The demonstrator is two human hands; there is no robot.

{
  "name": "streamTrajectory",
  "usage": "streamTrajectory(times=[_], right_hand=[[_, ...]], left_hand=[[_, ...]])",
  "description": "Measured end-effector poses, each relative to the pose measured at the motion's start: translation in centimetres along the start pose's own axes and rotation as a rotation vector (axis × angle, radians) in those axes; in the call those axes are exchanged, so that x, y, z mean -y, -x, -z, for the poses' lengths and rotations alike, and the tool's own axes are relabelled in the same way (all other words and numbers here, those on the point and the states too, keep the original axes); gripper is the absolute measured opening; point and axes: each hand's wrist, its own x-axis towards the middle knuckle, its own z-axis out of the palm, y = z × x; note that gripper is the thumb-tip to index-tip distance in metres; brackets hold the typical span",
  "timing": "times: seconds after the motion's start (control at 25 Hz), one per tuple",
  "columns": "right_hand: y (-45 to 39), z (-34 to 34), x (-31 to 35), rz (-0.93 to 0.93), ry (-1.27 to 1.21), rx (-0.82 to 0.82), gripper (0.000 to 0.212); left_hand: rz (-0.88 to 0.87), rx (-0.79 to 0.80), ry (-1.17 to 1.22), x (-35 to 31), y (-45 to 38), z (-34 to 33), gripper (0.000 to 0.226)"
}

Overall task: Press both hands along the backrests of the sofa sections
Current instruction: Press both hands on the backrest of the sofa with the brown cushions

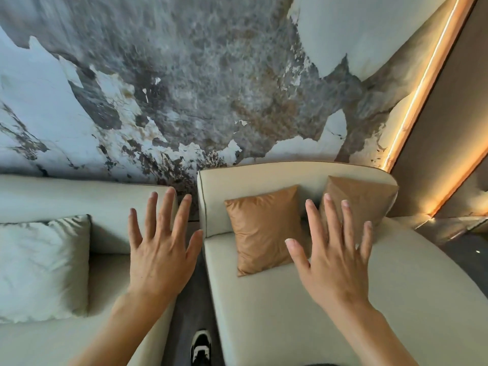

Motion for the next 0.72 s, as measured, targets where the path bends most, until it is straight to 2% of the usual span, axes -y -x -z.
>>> streamTrajectory(times=[0.28,0.52,0.64,0.72], right_hand=[[-14.2,-9.8,-0.9,0.06,0.031,0.044,0.07],[-25.9,-20.1,-3.2,0.108,-0.018,0.101,0.071],[-30.3,-28.1,-5.2,0.185,-0.081,0.13,0.072],[-32.8,-34.5,-5.9,0.224,-0.104,0.18,0.073]], left_hand=[[0.028,0.05,0.037,-0.6,-12.9,-11.6,0.067],[-0.001,0.118,-0.055,-1.5,-22.6,-21.8,0.066],[0.029,0.116,-0.13,-2.2,-24.3,-28.7,0.065],[0.042,0.175,-0.177,-2.2,-24.3,-34.4,0.064]])
